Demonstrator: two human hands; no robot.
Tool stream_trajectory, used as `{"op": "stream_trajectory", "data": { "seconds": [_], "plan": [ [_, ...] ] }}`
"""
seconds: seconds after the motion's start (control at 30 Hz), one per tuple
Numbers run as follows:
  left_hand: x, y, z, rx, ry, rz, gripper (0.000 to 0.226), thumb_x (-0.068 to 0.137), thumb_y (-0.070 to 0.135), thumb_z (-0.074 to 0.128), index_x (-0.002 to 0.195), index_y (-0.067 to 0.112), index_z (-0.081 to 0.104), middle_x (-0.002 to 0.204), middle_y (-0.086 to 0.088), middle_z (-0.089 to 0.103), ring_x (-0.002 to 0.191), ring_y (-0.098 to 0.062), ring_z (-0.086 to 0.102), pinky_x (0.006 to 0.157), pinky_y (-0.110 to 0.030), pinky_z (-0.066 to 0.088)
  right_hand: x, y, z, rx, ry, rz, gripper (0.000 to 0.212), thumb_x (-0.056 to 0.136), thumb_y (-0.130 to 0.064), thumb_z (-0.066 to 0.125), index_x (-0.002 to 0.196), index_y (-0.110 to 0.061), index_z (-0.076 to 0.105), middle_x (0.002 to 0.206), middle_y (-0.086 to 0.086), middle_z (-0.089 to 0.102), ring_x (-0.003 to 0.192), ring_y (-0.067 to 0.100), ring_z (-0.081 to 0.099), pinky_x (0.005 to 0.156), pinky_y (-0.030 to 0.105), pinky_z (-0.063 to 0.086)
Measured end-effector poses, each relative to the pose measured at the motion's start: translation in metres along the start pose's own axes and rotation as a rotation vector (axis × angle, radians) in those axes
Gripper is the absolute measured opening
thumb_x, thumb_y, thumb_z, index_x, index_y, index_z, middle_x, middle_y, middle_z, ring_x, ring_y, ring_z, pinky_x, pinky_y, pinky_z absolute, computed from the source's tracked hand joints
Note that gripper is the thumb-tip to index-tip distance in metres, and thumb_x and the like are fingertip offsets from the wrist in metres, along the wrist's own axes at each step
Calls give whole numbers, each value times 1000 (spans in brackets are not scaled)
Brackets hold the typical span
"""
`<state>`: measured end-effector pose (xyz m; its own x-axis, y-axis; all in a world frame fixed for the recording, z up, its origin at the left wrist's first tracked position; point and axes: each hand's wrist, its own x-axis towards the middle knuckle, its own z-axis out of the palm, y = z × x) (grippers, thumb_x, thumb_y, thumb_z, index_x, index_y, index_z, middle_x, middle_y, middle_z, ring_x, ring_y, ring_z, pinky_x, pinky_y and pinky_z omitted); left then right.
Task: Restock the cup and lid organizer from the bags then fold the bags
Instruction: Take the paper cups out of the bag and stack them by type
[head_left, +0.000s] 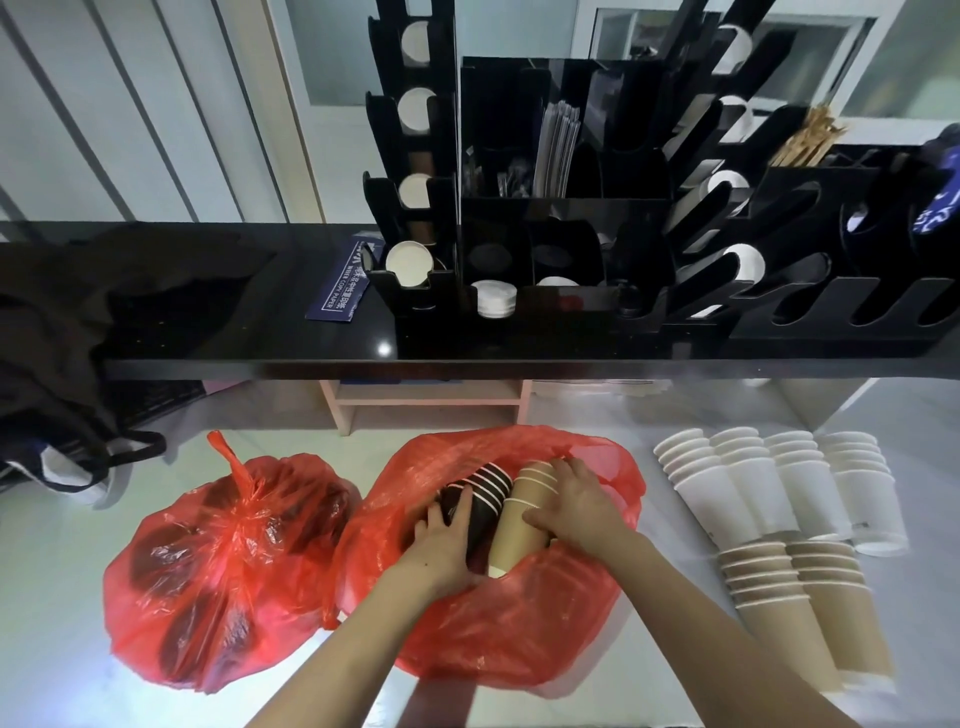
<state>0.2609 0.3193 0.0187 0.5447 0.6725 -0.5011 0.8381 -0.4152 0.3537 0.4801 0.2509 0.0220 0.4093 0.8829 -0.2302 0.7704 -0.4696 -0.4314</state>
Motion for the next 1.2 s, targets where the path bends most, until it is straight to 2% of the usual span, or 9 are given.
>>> {"op": "stream_trajectory", "data": {
  "seconds": [0.1,0.3,0.47,0.6,0.77,0.9,1.03,1.13,1.2],
  "plan": [
    [1,2,9,-16,47,-3,124,83,54,76,160,35,-19,166,-22,-7,150,-48,16,122,-54,26,2,3,2,52,-43,22,103,77,-55,80,159,-17,30,165,9,31,147,30,38,116,42,38],
    [5,8,23,-43,204,-58,107,92,60,62,162,30,-13,165,-23,12,145,-45,29,117,-52,35,-7,6,11,148,-62,-30,74,81,-41,80,145,-18,49,139,5,58,126,26,57,98,35,47],
    [8,8,22,-72,183,-55,109,91,57,64,162,27,-14,159,-23,21,140,-42,37,112,-50,41,-13,1,19,-89,36,-47,72,85,-55,70,147,-27,47,147,1,54,134,31,42,106,44,40],
    [9,8,21,-198,251,-54,98,90,56,65,160,27,4,144,-22,41,126,-40,52,106,-48,46,-18,0,19,-38,21,-12,70,83,-59,69,144,-35,44,145,-1,52,131,27,50,107,49,39],
    [12,11,13,-288,300,-67,78,90,34,72,148,21,21,127,-24,57,109,-41,62,94,-49,53,-33,-4,17,-69,70,-82,63,84,-62,64,138,-37,42,131,-6,63,119,25,60,101,47,38],
    [8,10,1,-302,276,-88,95,76,35,79,148,21,18,128,-20,57,112,-39,62,90,-45,55,-47,2,15,39,122,-157,60,87,-58,65,140,-38,43,127,-7,63,114,19,60,102,43,38],
    [5,10,-7,-375,238,-80,118,68,37,84,157,24,8,142,-21,44,125,-39,55,99,-43,51,-57,14,12,243,127,-276,53,89,-48,69,137,-42,47,121,-19,51,106,4,53,98,41,49],
    [4,12,-15,-487,235,-56,130,60,37,87,159,32,4,145,-17,40,125,-36,56,105,-41,48,-63,19,-2,340,150,-344,50,91,-47,69,135,-48,45,126,-23,51,113,1,56,95,36,53],
    [4,16,-21,-551,277,-8,128,51,42,87,155,39,11,141,-9,48,121,-29,59,104,-43,51,-64,20,-15,386,194,-371,50,92,-45,70,136,-49,47,129,-24,51,120,4,57,97,38,55]
  ]
}}
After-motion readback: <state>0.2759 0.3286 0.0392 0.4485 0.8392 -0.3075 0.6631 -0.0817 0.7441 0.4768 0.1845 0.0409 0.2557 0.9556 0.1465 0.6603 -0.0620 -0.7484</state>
